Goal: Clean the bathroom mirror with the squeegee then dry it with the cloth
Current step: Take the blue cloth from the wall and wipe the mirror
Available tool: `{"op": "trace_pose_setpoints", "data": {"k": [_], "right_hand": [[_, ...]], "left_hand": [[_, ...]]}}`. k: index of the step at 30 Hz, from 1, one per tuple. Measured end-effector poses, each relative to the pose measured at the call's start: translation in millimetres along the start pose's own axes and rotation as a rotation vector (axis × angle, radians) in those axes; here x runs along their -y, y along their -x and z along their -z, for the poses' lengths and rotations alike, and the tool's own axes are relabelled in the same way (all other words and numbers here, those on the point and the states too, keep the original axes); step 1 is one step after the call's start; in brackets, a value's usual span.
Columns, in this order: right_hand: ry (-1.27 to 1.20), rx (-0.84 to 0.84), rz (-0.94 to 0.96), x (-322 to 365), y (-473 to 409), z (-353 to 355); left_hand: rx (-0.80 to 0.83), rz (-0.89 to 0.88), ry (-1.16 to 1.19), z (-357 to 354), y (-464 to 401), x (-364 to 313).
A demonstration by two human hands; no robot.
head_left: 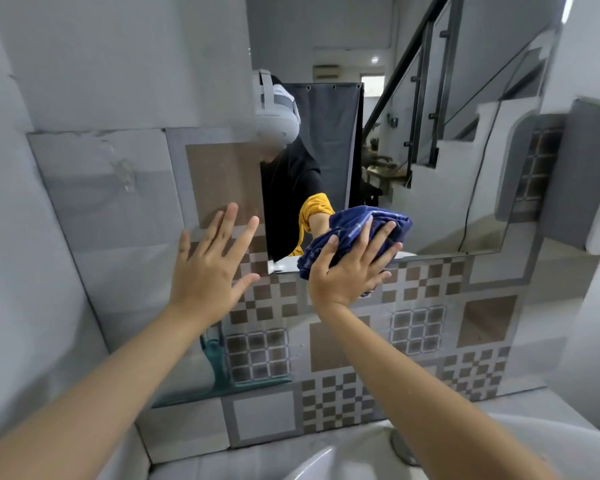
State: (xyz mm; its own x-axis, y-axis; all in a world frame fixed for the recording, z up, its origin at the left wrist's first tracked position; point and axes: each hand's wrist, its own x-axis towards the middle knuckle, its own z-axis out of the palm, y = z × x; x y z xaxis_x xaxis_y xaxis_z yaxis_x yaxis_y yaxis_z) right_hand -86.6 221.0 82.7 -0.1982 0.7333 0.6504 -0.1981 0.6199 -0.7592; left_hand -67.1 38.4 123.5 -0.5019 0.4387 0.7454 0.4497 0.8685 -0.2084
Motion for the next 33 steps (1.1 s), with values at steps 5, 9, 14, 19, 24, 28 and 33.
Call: {"op": "trace_pose_setpoints", "data": {"k": [5, 9, 14, 19, 24, 28, 33], "right_hand": [[0.017, 0.024, 0.055, 20.5, 29.9, -13.7], [0.016, 0.057, 0.088, 33.7, 48.5, -20.5], [0.027, 0.106, 0.152, 39.2, 60.7, -23.5], [0.023, 0.196, 0.332, 27.2, 61.8, -12.1], [-0.035, 0.294, 0.444, 20.6, 57.5, 2.0], [-0.092, 0.604, 0.621, 25.2, 65.9, 20.2], [-0.359, 0.810, 0.455, 50.3, 68.4, 46.3]], "left_hand": [[0.033, 0.023, -0.010, 9.2, 12.3, 40.9], [0.068, 0.042, 0.010, 7.6, 19.9, 50.2], [0.061, 0.072, 0.053, 2.0, 21.4, 48.7], [0.053, 0.087, 0.054, -1.9, 22.0, 47.2], [0.042, 0.099, 0.051, -3.2, 22.1, 45.8], [0.096, 0.104, 0.076, 3.9, 20.8, 41.6], [0.093, 0.177, 0.363, 37.5, 17.1, 37.3]]}}
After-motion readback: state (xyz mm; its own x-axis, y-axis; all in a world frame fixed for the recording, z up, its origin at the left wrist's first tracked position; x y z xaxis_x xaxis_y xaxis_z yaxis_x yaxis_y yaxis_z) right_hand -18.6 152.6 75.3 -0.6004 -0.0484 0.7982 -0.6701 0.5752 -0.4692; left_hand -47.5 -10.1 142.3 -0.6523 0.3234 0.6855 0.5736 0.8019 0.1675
